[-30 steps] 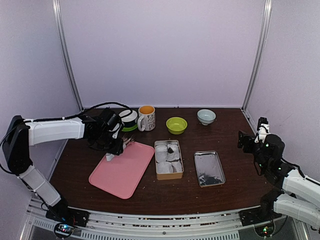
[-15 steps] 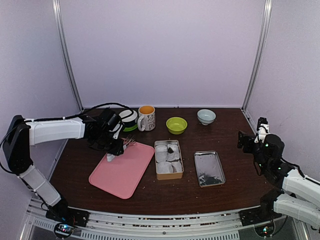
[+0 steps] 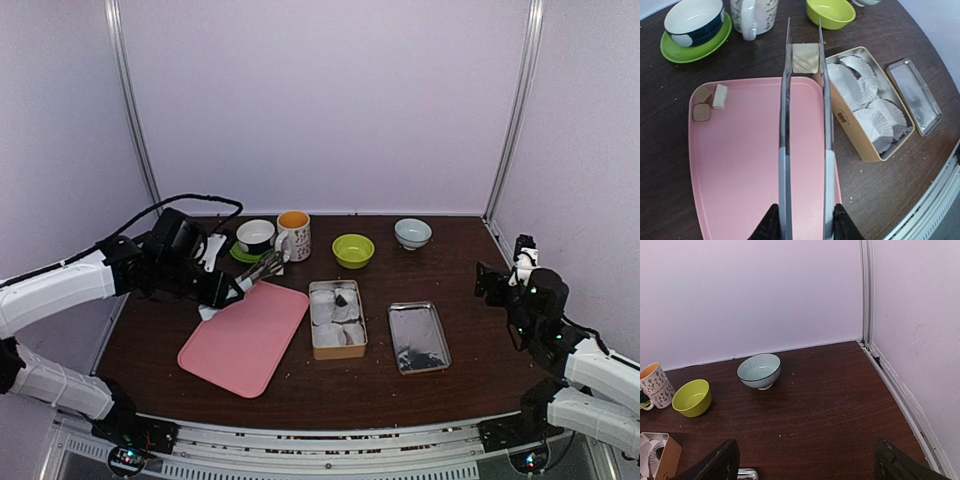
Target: Pack the chocolate
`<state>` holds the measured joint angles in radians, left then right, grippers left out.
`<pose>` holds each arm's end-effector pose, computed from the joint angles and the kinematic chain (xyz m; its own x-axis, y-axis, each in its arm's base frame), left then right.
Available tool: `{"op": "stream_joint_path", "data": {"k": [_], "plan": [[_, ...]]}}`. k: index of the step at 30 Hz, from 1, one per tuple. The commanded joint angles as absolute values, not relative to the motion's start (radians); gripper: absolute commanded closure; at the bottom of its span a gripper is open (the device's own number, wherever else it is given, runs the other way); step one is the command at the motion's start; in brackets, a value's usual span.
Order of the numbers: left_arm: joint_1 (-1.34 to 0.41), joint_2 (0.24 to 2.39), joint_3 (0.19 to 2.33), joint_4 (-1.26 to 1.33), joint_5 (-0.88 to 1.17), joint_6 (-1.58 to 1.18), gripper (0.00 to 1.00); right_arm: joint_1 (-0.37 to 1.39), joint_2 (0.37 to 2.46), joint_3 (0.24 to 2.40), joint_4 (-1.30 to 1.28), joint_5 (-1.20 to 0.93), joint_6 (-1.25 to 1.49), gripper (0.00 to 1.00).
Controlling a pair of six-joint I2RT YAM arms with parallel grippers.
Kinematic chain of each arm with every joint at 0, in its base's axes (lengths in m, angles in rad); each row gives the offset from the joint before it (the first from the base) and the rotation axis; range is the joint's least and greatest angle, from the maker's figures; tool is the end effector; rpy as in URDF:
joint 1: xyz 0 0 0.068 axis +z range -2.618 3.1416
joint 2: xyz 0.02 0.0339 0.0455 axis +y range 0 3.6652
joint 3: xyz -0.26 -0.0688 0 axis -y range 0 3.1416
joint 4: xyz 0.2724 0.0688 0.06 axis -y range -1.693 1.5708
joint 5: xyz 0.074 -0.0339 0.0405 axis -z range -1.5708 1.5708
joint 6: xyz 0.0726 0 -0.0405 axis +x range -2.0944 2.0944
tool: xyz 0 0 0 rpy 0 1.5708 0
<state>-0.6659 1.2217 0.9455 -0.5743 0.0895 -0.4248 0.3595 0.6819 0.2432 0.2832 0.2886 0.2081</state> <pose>0.2366 -0.1941 0.2313 -0.8112 0.1153 -0.5733 0.3593 0.8718 -0.3331 0.2245 0.0623 0.1937 -0.1571 0.1525 -0.9757 -0.0425 0.9860 0.1610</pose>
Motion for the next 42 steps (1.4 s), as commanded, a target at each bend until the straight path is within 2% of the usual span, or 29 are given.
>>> {"op": "stream_joint_path", "data": {"k": [1, 15, 24, 33, 42], "plan": [[-0.709, 1.147, 0.915, -0.435, 0.189, -0.419, 0.72, 0.356, 0.683, 0.263, 0.285, 0.286, 0.199, 0.07], [-0.901, 1.286, 0.967, -0.388, 0.204, -0.359, 0.72, 0.356, 0.678, 0.261, 0.282, 0.283, 0.198, 0.07], [-0.926, 1.414, 1.008, -0.414, 0.142, -0.346, 0.73, 0.356, 0.696, 0.273, 0.277, 0.283, 0.199, 0.07], [-0.927, 1.437, 1.032, -0.422, 0.006, -0.352, 0.74, 0.356, 0.698, 0.272, 0.279, 0.283, 0.198, 0.07], [-0.927, 1.564, 1.151, -0.513, -0.078, -0.306, 0.74, 0.356, 0.685, 0.265, 0.281, 0.285, 0.201, 0.07]]}}
